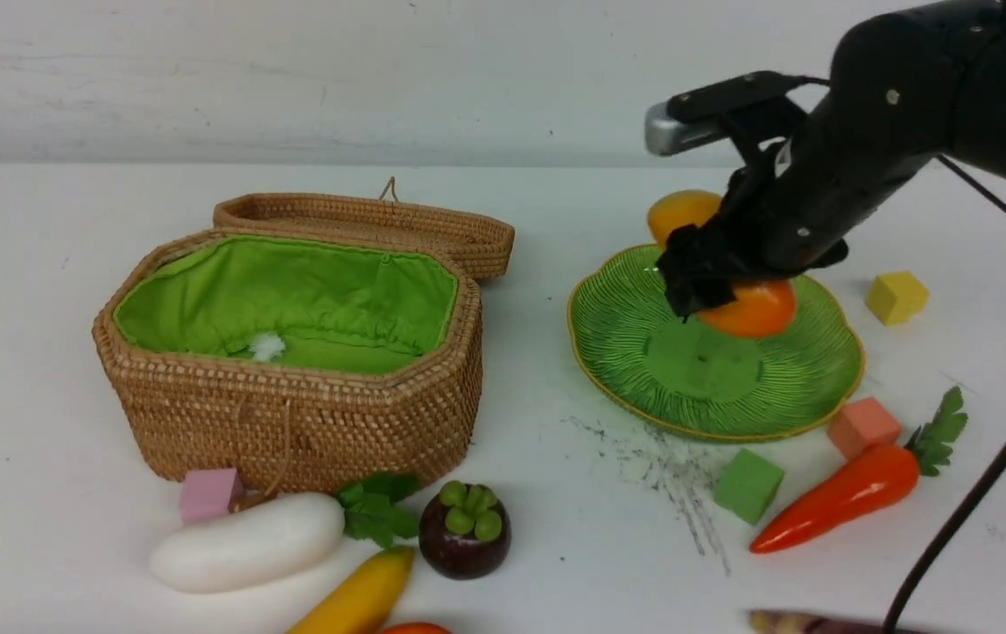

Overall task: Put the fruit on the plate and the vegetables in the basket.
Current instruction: Use the right arm to grab a mango and put it into the right plate

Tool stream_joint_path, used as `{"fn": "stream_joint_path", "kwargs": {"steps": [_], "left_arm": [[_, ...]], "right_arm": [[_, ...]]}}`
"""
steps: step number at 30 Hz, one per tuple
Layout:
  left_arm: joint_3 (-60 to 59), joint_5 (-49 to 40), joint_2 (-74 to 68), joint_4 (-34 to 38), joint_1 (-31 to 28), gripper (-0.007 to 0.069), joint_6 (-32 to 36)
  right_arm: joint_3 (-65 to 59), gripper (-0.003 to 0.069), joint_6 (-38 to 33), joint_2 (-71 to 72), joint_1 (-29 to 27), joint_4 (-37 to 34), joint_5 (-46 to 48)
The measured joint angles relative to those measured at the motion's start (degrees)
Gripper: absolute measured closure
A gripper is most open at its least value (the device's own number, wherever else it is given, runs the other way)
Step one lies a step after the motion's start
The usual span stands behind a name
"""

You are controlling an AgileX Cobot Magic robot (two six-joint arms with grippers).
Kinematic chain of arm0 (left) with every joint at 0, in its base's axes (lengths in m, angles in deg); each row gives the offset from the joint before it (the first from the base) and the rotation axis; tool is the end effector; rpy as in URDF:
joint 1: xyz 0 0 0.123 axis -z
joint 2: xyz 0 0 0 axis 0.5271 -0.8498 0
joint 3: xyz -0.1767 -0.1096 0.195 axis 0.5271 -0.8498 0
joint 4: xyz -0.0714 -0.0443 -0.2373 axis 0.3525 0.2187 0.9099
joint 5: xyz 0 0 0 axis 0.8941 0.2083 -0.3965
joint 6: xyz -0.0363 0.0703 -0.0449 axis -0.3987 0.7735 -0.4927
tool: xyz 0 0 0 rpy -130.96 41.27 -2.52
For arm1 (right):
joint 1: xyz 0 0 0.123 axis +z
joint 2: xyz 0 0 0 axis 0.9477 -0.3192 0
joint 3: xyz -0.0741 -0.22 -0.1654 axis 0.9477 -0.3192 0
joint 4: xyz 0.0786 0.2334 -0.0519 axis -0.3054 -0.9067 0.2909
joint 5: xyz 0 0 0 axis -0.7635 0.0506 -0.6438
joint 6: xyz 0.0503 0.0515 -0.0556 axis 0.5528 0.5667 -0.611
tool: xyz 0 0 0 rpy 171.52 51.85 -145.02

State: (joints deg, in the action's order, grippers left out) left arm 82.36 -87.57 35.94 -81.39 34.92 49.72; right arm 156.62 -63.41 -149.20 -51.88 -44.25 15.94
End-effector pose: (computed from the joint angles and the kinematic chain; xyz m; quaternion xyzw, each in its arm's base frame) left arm 0.0523 0.0023 0.1686 -0.0668 0.8080 -0.0452 0.5836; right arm 0.3917 0.1412 0.2888 -0.1741 0.9404 0.0586 0.2862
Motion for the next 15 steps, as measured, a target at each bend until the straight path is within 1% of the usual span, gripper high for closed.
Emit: {"fn": "stream_joint_path", "kwargs": {"steps": [3,5,10,15], "left_arm": [[0.00,0.00,0.00,0.00,0.00,0.0386,0.00],[0.00,0.00,0.00,0.00,0.00,0.0386,0.00],[0.00,0.00,0.00,0.00,0.00,0.0386,0.00],[0.00,0.00,0.00,0.00,0.00,0.0386,0.00]], "right_arm": [[0.07,0.0077,4.52,-4.04,-3.36,-0.23,-3.28],[0.07,0.0077,6.19,-7.50,-5.08,-1.25,-4.22],[0.07,0.0077,6.78,-14.04,-7.21,-4.83,-5.16],[0.07,0.0076,6.97,-15.50,-7.36,-5.81,-5.51]]}}
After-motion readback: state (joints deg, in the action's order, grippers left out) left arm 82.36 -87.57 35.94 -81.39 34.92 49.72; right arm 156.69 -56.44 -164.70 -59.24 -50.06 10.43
